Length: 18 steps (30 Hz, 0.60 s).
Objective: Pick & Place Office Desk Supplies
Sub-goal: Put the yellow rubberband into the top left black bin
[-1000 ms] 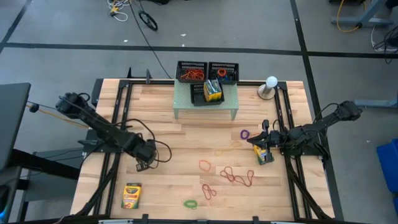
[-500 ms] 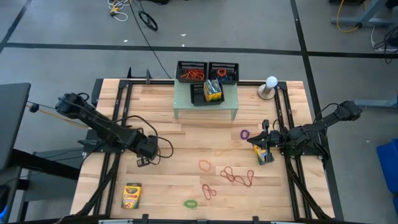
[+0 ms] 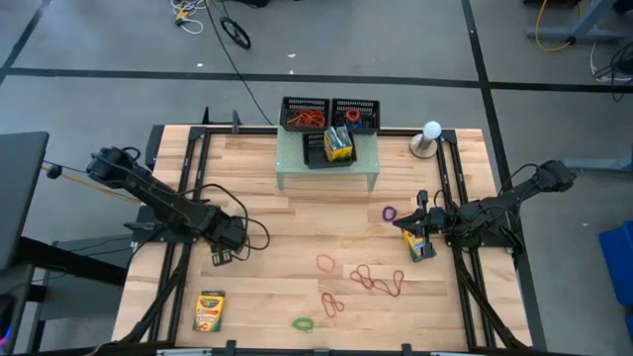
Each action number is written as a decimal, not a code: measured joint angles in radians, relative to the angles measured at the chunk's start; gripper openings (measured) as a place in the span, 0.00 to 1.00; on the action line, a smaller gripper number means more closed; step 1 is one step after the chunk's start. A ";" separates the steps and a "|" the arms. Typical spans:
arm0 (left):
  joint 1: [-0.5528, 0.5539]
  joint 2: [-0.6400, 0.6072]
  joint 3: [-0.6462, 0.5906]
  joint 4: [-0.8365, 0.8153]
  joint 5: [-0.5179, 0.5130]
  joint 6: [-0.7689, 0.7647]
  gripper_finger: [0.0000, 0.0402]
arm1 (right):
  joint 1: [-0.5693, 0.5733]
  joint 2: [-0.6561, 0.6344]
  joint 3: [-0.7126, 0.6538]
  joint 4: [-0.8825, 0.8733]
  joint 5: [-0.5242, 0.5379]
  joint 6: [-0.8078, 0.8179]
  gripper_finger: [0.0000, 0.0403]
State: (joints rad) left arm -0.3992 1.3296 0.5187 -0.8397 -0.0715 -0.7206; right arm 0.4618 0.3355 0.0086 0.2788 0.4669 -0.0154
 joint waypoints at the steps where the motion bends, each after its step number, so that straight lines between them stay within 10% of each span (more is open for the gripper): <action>1: 0.000 0.000 0.000 0.003 0.006 0.004 0.30 | 0.000 0.000 0.000 0.000 0.000 0.000 0.06; 7: 0.000 0.001 0.014 0.006 0.019 0.053 0.04 | 0.000 0.000 0.000 0.000 -0.001 0.000 0.06; 18: 0.041 -0.010 0.190 -0.024 -0.125 0.211 0.01 | 0.000 0.000 0.000 0.000 -0.004 0.000 0.06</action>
State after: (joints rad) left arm -0.3584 1.3201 0.7086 -0.8634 -0.1962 -0.5098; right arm 0.4618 0.3353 0.0086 0.2789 0.4634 -0.0154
